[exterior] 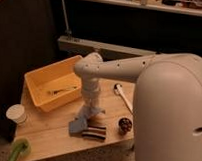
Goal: Wipe table surface with towel
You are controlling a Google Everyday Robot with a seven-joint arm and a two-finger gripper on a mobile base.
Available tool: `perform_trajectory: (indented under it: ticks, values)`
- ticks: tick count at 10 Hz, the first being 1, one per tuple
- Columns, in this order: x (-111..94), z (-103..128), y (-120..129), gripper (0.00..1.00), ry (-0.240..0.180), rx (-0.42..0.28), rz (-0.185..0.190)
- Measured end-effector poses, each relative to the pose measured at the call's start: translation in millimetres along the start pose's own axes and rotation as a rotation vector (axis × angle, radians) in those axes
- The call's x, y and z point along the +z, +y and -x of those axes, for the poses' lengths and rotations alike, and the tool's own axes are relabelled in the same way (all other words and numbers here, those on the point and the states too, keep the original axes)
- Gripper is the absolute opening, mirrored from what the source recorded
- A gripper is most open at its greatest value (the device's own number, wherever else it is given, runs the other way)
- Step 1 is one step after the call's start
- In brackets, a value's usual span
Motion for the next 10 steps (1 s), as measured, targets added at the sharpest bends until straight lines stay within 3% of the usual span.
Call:
perform_trajectory:
  ticks: [2, 4, 6, 8, 10]
  values:
    - [-4, -5, -35, 0.00, 0.002, 0.094, -0.033]
    - [-22, 0, -74, 0.00, -0.001, 0.186, -0.073]
    - [-26, -2, -83, 0.00, 0.031, 0.234, -0.103]
    - [-8, 12, -96, 0.00, 0.054, 0.281, -0.116]
    - [8, 30, -88, 0.00, 0.057, 0.266, -0.113]
